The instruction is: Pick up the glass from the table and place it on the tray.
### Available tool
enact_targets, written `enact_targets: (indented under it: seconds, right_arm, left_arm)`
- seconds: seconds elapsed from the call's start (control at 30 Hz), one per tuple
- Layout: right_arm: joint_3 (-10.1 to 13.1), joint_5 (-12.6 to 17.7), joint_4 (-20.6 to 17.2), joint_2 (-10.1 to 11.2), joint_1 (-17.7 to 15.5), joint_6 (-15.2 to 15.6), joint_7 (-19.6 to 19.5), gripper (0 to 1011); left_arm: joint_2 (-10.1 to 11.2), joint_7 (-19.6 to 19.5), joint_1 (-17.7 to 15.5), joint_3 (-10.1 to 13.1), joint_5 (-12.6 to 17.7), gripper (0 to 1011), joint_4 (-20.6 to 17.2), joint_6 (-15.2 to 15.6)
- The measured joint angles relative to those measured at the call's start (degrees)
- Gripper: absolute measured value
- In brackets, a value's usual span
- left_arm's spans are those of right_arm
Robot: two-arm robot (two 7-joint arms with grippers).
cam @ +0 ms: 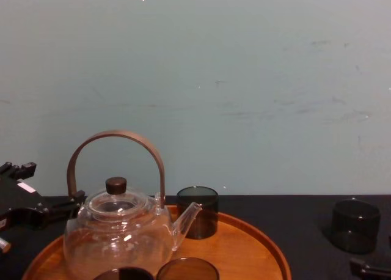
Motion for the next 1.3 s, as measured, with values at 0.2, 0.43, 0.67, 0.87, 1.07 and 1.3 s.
enact_targets:
  seconds: [0.2, 0.43, 0.67, 0.87, 1.07, 1.3]
  right_arm:
    - [0.6, -0.3, 2.1, -0.4, 1.2, -0.3, 0.0, 1002]
    - [1.7, -0.2, 5.2, -1.0, 3.0, -1.3, 0.2, 1002]
    - [2.3, -0.3, 7.9, -1.5, 5.3, -1.7, 0.5, 1002]
    - [2.2, -0.9, 9.6, -1.9, 7.3, -2.0, 0.8, 1002]
    - [1.6, -1.7, 12.2, -2.6, 9.8, -2.7, 1.4, 1002]
    - [0.6, -2.6, 16.3, -3.7, 13.3, -3.5, 2.3, 1002]
  left_arm:
    - [0.0, 0.0, 0.0, 0.0, 0.0, 1010, 0.0, 0.0]
    - [0.0, 0.0, 0.0, 0.0, 0.0, 1009, 0.0, 0.0]
    - [0.0, 0.0, 0.0, 0.0, 0.0, 1010, 0.0, 0.0]
    - [0.0, 0.0, 0.0, 0.0, 0.0, 1010, 0.0, 0.0]
    - [0.0, 0.0, 0.0, 0.0, 0.0, 1010, 0.0, 0.0]
    - [0.0, 0.0, 0.0, 0.0, 0.0, 1009, 0.0, 0.0]
